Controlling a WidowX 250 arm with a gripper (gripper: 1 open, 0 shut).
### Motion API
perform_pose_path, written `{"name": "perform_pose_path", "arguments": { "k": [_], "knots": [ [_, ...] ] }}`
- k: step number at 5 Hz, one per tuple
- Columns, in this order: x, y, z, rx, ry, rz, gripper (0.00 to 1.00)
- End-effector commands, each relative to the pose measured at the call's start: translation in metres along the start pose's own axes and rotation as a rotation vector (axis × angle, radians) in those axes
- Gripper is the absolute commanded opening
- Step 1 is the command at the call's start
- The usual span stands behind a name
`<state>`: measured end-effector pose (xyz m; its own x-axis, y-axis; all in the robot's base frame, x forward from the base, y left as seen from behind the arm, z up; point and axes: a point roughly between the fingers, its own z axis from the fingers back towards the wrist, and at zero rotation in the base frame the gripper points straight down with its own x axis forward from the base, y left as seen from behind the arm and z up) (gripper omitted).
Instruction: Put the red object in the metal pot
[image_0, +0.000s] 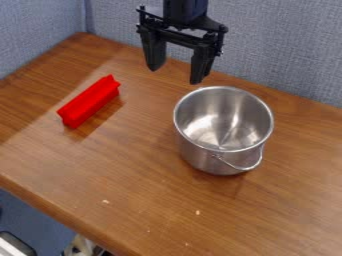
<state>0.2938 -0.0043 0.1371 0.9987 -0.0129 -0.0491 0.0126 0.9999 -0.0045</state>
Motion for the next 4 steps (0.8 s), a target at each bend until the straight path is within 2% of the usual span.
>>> {"name": "perform_pose_path", "arguments": {
  "k": [1, 2, 3, 4],
  "knots": [
    [-0.002, 0.008, -0.009, -0.003, 0.017, 0.058, 1.0],
    [-0.001, 0.013, -0.022, -0.004, 0.034, 0.088, 1.0],
    [-0.001, 0.039, -0.037, 0.014, 0.045, 0.149, 1.0],
    [-0.011, 0.075, -0.039, 0.059, 0.034, 0.163, 1.0]
  ]
}}
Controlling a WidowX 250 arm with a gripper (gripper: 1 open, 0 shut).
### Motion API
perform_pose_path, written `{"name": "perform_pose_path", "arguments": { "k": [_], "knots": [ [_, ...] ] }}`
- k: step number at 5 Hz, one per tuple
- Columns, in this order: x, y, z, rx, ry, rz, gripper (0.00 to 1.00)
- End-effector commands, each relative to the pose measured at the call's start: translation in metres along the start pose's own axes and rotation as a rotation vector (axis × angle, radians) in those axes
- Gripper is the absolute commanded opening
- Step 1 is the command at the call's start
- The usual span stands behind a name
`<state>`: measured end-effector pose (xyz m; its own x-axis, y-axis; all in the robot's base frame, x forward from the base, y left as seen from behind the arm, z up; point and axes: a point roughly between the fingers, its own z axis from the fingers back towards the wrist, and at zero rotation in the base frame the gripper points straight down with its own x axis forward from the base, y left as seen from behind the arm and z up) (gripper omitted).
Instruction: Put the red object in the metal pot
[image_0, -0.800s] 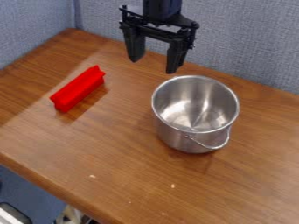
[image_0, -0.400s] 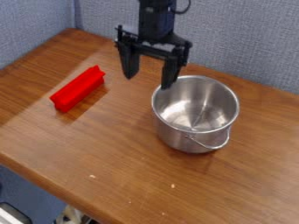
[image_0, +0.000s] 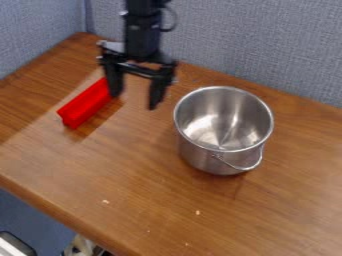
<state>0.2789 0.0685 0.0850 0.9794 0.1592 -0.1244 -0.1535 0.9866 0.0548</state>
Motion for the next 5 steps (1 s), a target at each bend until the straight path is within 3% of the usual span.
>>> {"name": "perform_pose_path", "arguments": {
  "k": [1, 4, 5],
  "knots": [
    [-0.001, 0.032, 0.008, 0.027, -0.069, 0.004, 1.0],
    [0.001, 0.07, -0.008, 0.073, -0.133, -0.095, 1.0],
    [0.01, 0.067, -0.018, 0.084, -0.122, -0.08, 1.0]
  ]
}}
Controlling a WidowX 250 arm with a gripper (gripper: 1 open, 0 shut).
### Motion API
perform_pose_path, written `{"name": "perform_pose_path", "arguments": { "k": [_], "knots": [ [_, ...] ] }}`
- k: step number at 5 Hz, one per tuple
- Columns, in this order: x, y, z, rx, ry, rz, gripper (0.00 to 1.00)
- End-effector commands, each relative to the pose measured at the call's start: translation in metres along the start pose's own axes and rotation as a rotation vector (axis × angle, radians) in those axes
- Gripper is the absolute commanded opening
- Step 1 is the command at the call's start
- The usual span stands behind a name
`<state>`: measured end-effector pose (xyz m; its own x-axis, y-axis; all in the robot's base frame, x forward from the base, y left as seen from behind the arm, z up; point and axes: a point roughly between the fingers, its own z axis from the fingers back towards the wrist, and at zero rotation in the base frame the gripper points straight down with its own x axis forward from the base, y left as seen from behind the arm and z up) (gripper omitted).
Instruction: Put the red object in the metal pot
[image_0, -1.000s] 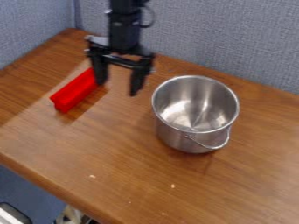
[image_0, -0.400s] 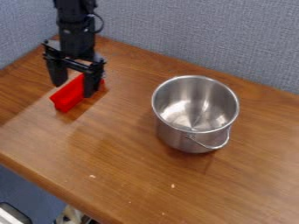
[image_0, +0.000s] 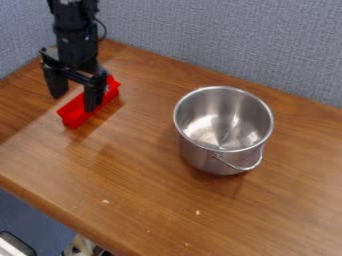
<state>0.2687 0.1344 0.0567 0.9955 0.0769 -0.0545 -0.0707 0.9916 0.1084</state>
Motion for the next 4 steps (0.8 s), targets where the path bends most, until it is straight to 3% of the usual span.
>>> {"name": "perform_pose_path", "arguments": {
  "k": [1, 2, 3, 4],
  "knots": [
    [0.015, -0.003, 0.004, 0.027, -0.035, 0.011, 1.0],
    [0.022, 0.016, -0.002, 0.026, -0.03, 0.023, 1.0],
    [0.027, 0.033, -0.009, 0.006, -0.025, 0.031, 1.0],
    [0.032, 0.043, -0.002, -0.009, -0.023, 0.065, 1.0]
  ]
}}
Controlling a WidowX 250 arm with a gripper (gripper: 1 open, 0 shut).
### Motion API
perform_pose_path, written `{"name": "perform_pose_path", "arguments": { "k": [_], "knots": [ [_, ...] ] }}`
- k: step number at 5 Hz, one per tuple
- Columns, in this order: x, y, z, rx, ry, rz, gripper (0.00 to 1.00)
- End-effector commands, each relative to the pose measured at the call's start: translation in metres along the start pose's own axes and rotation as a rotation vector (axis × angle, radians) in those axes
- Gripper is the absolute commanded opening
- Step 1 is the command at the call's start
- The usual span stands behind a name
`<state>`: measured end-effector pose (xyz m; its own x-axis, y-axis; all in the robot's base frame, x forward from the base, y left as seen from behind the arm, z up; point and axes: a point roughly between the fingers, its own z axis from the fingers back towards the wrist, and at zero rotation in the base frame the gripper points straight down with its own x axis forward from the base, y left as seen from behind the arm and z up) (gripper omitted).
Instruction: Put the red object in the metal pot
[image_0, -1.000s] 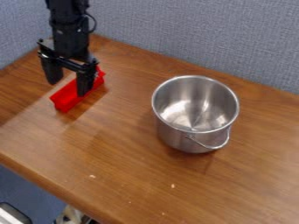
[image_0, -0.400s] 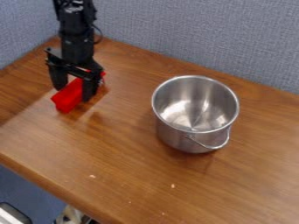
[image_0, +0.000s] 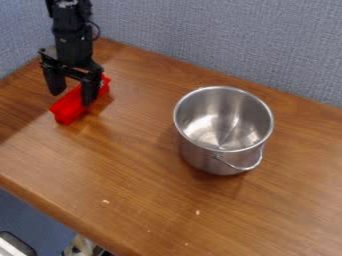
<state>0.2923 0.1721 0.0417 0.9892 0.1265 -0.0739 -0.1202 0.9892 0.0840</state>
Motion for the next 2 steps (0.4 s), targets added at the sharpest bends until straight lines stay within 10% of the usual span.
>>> {"name": "perform_pose_path", "arguments": {
  "k": [1, 2],
  "knots": [
    [0.0105, 0.018, 0.0153, 0.015, -0.034, 0.047, 0.0],
    [0.0183, 0.0222, 0.0111, 0.015, -0.034, 0.011, 1.0]
  ]
}}
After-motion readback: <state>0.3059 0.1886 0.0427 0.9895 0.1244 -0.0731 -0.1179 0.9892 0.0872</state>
